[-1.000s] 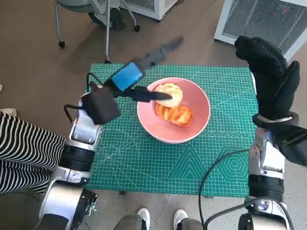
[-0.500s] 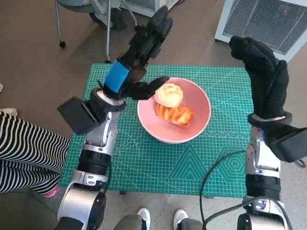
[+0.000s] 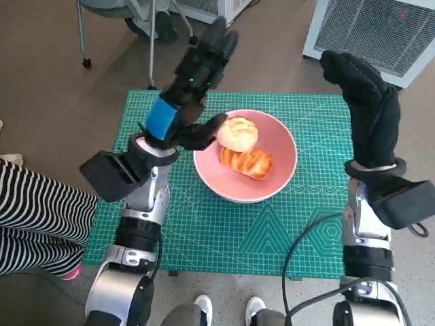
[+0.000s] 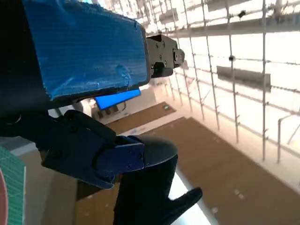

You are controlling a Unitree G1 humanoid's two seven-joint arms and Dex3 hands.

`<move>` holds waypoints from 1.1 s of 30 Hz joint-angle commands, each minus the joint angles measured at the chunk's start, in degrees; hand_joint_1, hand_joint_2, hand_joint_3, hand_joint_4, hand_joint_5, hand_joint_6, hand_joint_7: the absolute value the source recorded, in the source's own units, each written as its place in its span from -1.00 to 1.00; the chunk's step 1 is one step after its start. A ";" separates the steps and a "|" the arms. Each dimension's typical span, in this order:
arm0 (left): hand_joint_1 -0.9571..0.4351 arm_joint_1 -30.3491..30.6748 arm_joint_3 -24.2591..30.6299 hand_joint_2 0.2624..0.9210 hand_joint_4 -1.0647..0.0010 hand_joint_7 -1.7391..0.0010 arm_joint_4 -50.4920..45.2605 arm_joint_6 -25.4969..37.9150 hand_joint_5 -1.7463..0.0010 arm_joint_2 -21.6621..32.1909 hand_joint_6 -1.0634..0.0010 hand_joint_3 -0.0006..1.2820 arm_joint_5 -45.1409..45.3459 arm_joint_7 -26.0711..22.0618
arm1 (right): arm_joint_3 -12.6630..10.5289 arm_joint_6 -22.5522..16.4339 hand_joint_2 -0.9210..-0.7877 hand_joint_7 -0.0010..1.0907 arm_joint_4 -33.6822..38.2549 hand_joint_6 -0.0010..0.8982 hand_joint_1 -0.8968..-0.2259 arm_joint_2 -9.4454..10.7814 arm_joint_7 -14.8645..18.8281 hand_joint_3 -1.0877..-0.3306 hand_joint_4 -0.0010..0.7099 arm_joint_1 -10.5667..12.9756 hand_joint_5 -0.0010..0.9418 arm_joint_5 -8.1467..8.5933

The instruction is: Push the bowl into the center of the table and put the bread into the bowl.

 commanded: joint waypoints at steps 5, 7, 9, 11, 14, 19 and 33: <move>-0.67 -0.64 1.62 1.00 1.00 1.00 3.72 -4.45 1.00 -0.57 1.00 -0.12 -0.94 -1.50 | 0.19 -0.59 -1.00 -0.11 0.92 -0.94 -0.62 -0.81 -0.40 0.03 -0.52 -0.20 -0.98 -0.79; -0.67 -0.89 1.97 1.00 1.00 1.00 4.54 -5.37 1.00 -0.66 1.00 -0.12 -0.95 -1.56 | 0.22 -0.75 -1.00 -0.11 0.88 -0.94 -0.62 -0.91 -0.42 0.03 -0.52 -0.29 -0.98 -0.88; -0.65 -1.11 2.48 1.00 1.00 0.99 5.49 -6.56 1.00 -0.72 0.98 -0.12 -1.01 -1.46 | 0.27 -0.92 -1.00 -0.11 0.73 -0.94 -0.62 -0.97 -0.46 0.04 -0.52 -0.36 -0.98 -0.99; -0.64 -1.38 2.97 1.00 1.00 0.99 6.57 -7.83 1.00 -0.77 0.97 -0.12 -1.05 -1.27 | 0.35 -1.03 -1.00 -0.11 0.56 -0.94 -0.63 -1.02 -0.51 0.04 -0.52 -0.43 -0.98 -1.09; -0.62 -1.73 3.50 1.00 1.00 0.98 7.83 -9.32 1.00 -0.90 0.94 -0.14 -1.13 -1.10 | 0.60 -1.26 -1.00 -0.11 0.20 -0.93 -0.63 -1.07 -0.63 0.04 -0.52 -0.42 -0.99 -1.38; -0.59 -2.04 3.76 1.00 0.96 0.95 8.55 -10.30 0.99 -1.13 0.88 -0.22 -1.17 -0.98 | 1.00 -1.24 -1.00 -0.11 -0.37 -0.95 -0.63 -1.38 -0.74 0.04 -0.51 -0.37 -0.99 -1.61; -0.61 0.31 2.30 1.00 0.97 0.93 2.97 -7.33 1.00 0.81 0.87 -0.26 -0.10 -0.96 | 1.30 0.68 -1.00 -0.12 -3.43 -0.96 -0.61 -2.56 -0.43 0.04 -0.50 0.32 -0.98 -1.55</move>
